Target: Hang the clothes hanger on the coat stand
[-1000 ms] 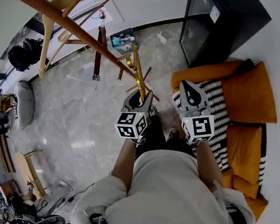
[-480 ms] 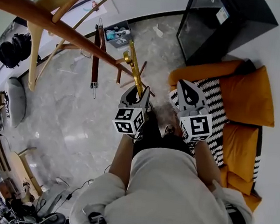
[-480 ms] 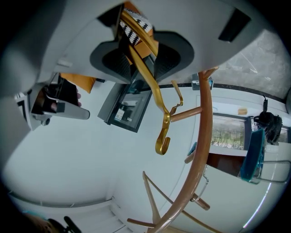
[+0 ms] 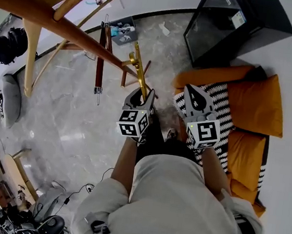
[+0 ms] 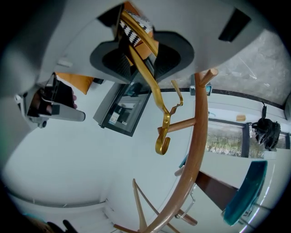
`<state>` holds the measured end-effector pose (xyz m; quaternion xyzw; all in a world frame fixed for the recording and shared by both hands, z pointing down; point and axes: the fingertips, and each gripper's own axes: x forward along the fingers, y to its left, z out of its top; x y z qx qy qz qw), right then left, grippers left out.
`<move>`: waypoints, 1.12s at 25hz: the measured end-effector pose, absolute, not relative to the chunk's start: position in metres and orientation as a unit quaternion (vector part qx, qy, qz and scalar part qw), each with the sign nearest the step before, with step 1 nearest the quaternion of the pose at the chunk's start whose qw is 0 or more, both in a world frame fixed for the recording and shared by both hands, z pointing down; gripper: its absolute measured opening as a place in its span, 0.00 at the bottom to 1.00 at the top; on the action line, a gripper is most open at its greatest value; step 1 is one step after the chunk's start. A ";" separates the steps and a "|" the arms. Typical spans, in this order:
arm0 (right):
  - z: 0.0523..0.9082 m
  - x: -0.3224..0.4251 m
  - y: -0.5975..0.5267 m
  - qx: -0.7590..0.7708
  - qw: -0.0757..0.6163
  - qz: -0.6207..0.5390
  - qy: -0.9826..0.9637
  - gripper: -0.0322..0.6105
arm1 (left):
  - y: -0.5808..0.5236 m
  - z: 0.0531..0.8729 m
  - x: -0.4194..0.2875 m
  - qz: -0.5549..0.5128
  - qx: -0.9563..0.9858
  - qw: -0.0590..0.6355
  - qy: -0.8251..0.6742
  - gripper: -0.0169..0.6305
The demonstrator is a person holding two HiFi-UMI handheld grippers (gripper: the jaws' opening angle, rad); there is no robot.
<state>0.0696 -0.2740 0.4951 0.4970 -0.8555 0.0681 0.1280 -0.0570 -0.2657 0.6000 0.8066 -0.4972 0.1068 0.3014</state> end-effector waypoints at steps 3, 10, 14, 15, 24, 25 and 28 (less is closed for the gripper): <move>0.498 0.068 -0.276 0.494 0.134 0.070 -0.856 0.06 | -0.265 0.609 -0.063 0.109 0.801 0.309 -0.502 0.28; 0.508 0.058 -0.278 0.483 0.145 0.074 -0.860 0.06 | -0.266 0.624 -0.074 0.114 0.791 0.319 -0.509 0.28; 0.513 0.052 -0.278 0.476 0.149 0.075 -0.863 0.06 | -0.267 0.633 -0.080 0.119 0.785 0.320 -0.517 0.28; 0.513 0.051 -0.278 0.476 0.149 0.075 -0.863 0.06 | -0.266 0.635 -0.081 0.121 0.783 0.322 -0.519 0.28; 0.514 0.055 -0.276 0.481 0.151 0.075 -0.861 0.06 | -0.265 0.647 -0.085 0.125 0.777 0.326 -0.524 0.28; 0.514 0.056 -0.276 0.481 0.152 0.076 -0.860 0.06 | -0.266 0.649 -0.085 0.125 0.776 0.326 -0.526 0.28; 0.516 0.058 -0.273 0.481 0.155 0.076 -0.859 0.06 | -0.266 0.655 -0.088 0.129 0.771 0.325 -0.533 0.28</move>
